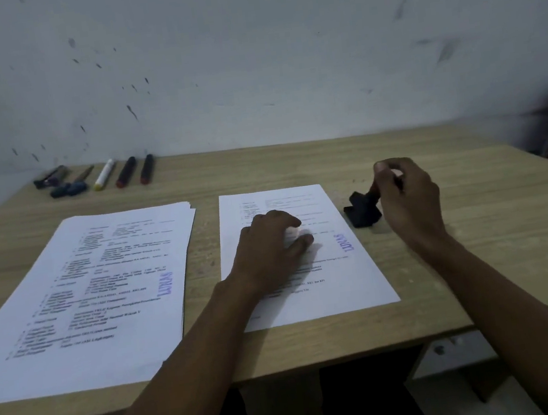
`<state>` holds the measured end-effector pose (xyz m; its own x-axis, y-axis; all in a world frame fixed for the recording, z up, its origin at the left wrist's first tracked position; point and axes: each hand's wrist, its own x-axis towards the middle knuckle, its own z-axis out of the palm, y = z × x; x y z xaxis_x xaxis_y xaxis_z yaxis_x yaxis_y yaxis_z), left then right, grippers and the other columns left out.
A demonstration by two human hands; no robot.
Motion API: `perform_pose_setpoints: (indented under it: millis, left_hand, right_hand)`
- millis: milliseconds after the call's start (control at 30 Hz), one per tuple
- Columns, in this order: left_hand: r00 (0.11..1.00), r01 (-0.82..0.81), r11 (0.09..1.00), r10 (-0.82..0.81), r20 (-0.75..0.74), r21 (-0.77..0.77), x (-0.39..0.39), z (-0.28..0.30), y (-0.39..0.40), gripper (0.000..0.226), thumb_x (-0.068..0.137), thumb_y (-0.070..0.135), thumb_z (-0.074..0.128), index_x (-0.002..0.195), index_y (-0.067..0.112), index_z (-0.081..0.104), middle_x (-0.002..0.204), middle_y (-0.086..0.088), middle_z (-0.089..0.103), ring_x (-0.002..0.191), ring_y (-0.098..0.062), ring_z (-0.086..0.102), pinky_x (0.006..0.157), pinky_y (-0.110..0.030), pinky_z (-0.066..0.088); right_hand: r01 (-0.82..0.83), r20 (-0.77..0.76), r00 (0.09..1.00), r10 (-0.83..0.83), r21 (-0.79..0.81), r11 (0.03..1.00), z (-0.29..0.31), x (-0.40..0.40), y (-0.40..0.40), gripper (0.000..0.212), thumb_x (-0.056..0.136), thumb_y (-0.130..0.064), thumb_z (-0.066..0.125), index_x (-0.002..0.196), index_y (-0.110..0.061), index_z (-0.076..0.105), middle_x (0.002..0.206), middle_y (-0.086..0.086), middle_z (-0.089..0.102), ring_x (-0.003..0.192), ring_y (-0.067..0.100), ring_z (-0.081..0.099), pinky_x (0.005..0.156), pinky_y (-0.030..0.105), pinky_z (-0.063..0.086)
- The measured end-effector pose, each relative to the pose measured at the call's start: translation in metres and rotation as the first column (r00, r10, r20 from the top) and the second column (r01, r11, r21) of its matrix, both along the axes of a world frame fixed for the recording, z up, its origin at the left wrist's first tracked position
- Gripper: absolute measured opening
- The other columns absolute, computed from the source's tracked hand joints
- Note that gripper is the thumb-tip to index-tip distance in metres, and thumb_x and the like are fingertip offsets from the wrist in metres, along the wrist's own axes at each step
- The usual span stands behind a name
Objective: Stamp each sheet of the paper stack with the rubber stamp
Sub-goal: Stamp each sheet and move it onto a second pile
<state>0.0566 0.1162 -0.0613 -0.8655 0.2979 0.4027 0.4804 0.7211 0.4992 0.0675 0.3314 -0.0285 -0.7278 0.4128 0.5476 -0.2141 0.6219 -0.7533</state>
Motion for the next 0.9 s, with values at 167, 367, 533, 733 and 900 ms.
perform_pose_setpoints:
  millis: [167, 367, 533, 733, 900]
  left_hand:
    - [0.989, -0.007, 0.968, 0.044, -0.139, 0.251, 0.001, 0.006, -0.011, 0.023, 0.088, 0.030, 0.066, 0.099, 0.011, 0.071, 0.105, -0.002, 0.068, 0.103, -0.021, 0.061, 0.094, -0.040, 0.044]
    - [0.985, -0.055, 0.921, 0.114, -0.130, 0.386, 0.004, 0.008, -0.019, 0.019, 0.085, 0.031, 0.060, 0.084, 0.015, 0.071, 0.090, 0.001, 0.069, 0.090, -0.014, 0.059, 0.078, -0.031, 0.043]
    - [0.982, -0.076, 0.918, 0.138, -0.133, 0.390, 0.005, 0.008, -0.023, 0.012, 0.086, 0.025, 0.065, 0.083, 0.016, 0.071, 0.089, 0.003, 0.069, 0.088, -0.013, 0.059, 0.079, -0.028, 0.041]
    - [0.982, -0.089, 0.921, 0.146, -0.124, 0.380, 0.007, 0.011, -0.023, 0.013, 0.087, 0.026, 0.065, 0.085, 0.015, 0.071, 0.091, 0.001, 0.069, 0.091, -0.016, 0.060, 0.085, -0.036, 0.046]
    - [0.980, -0.132, 0.918, 0.177, -0.089, 0.373, 0.009, 0.012, -0.024, 0.014, 0.088, 0.027, 0.065, 0.089, 0.015, 0.071, 0.094, 0.000, 0.068, 0.094, -0.017, 0.059, 0.087, -0.039, 0.047]
  right_hand:
    - [0.077, 0.077, 0.994, -0.077, 0.003, 0.997, -0.003, -0.010, 0.014, 0.036, 0.094, -0.046, 0.055, 0.100, -0.011, 0.051, 0.075, -0.010, 0.059, 0.071, 0.011, 0.059, 0.057, 0.026, 0.038]
    - [0.040, 0.094, 0.994, -0.052, 0.129, 0.991, -0.005, -0.014, 0.003, 0.033, 0.093, -0.049, 0.056, 0.099, -0.017, 0.053, 0.080, -0.003, 0.065, 0.081, 0.025, 0.064, 0.072, 0.040, 0.051]
    - [0.040, 0.135, 0.988, -0.068, 0.197, 0.980, -0.005, -0.018, -0.005, 0.032, 0.093, -0.050, 0.056, 0.102, -0.019, 0.055, 0.089, 0.002, 0.068, 0.086, 0.028, 0.063, 0.075, 0.042, 0.052]
    - [0.026, 0.149, 0.987, -0.060, 0.218, 0.976, -0.006, -0.021, -0.007, 0.031, 0.092, -0.050, 0.057, 0.102, -0.020, 0.055, 0.087, -0.004, 0.065, 0.085, 0.025, 0.064, 0.073, 0.038, 0.051]
    - [0.025, 0.160, 0.986, -0.055, 0.185, 0.982, -0.007, -0.025, -0.010, 0.032, 0.092, -0.050, 0.056, 0.107, -0.022, 0.056, 0.091, -0.007, 0.064, 0.091, 0.026, 0.064, 0.075, 0.040, 0.052]
